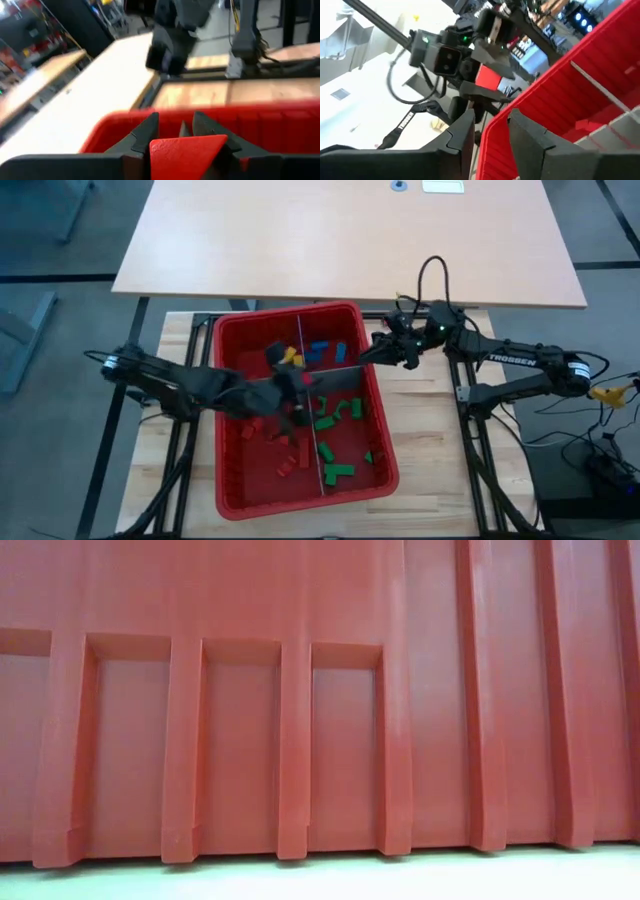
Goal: Sort blocks
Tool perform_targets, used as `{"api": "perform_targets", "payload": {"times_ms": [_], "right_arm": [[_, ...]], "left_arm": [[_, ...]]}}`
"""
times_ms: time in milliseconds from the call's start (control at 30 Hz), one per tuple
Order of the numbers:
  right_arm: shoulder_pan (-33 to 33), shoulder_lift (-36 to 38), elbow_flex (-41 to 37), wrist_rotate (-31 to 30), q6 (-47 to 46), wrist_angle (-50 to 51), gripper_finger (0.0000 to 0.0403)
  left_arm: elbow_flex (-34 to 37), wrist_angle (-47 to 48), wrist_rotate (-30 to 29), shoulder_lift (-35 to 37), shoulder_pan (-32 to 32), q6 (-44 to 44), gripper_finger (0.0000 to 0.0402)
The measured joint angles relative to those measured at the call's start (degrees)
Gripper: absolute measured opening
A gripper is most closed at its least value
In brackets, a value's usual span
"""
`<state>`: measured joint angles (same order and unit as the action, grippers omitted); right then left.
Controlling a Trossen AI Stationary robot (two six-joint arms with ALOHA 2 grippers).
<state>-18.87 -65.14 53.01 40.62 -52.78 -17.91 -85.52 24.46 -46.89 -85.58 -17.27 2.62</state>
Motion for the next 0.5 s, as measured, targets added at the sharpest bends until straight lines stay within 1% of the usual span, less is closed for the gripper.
{"api": "perform_targets", "payload": {"times_ms": [100,167,300,367,433,500], "right_arm": [[-1.4,0.3,0.0,0.0,0.3,-0.7,0.0101],[-2.4,0.3,0.0,-0.1,0.5,-0.6,0.0104],[-4.8,0.2,0.0,-0.1,1.7,-0.5,0.0108],[-6.1,0.2,0.0,-0.1,1.9,-0.5,0.0110],[-7.3,0.2,0.0,-0.2,2.1,-0.4,0.0112],[-8.3,0.2,0.0,-0.2,2.8,-0.4,0.0114]], "left_arm": [[0.0,10.6,0.3,3.8,-3.1,-10.0,0.0095],[0.0,17.4,2.9,5.5,-5.2,-17.5,0.0095],[0.0,29.1,10.2,7.1,-8.7,-31.0,0.0095],[0.0,32.9,14.6,7.4,-10.0,-34.8,0.0095],[0.0,35.1,18.6,7.3,-11.0,-35.9,0.0095],[0.0,36.5,20.6,7.0,-11.7,-36.6,0.0111]]}}
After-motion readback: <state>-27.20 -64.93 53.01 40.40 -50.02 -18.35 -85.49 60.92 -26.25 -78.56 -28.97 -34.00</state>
